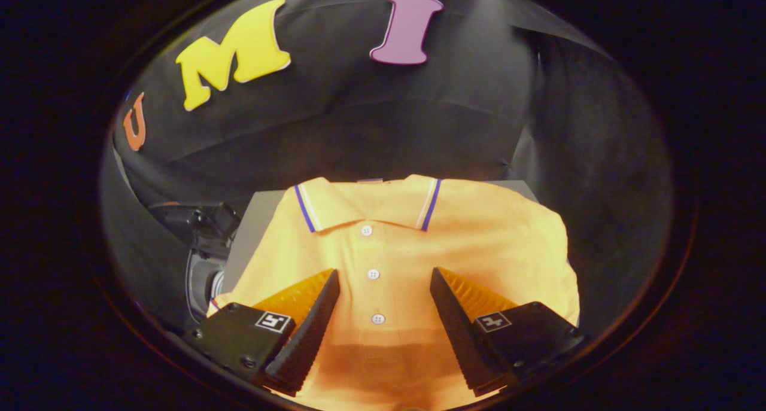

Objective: Put the clothes into the washing machine and then close the washing machine lid.

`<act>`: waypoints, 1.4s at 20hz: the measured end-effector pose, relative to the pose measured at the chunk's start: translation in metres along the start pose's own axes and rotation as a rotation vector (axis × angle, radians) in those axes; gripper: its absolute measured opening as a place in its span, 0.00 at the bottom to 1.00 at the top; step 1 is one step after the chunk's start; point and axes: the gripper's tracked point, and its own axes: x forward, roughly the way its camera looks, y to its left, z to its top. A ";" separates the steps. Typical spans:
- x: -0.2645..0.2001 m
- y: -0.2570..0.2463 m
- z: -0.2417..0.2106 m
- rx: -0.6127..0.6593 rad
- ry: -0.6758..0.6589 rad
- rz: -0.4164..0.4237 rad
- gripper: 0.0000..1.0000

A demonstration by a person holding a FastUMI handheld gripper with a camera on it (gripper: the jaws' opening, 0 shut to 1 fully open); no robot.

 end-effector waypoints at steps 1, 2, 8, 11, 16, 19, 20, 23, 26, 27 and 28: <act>-0.001 0.002 -0.001 0.002 -0.001 0.000 0.96; 0.002 0.002 -0.002 -0.002 0.015 0.000 0.93; 0.001 0.005 -0.001 -0.036 0.039 0.013 0.73; 0.003 0.009 -0.003 -0.041 0.043 0.020 0.40; 0.000 0.009 -0.003 -0.101 0.066 0.021 0.10; 0.001 0.009 -0.003 -0.101 0.066 0.023 0.08; 0.000 0.010 -0.002 -0.090 0.057 0.025 0.07; -0.007 0.012 -0.006 -0.038 0.023 0.058 0.06; -0.027 0.017 -0.011 -0.035 -0.006 0.076 0.04; -0.035 0.019 -0.015 -0.025 -0.013 0.085 0.04; -0.044 0.021 -0.014 0.004 -0.022 0.095 0.03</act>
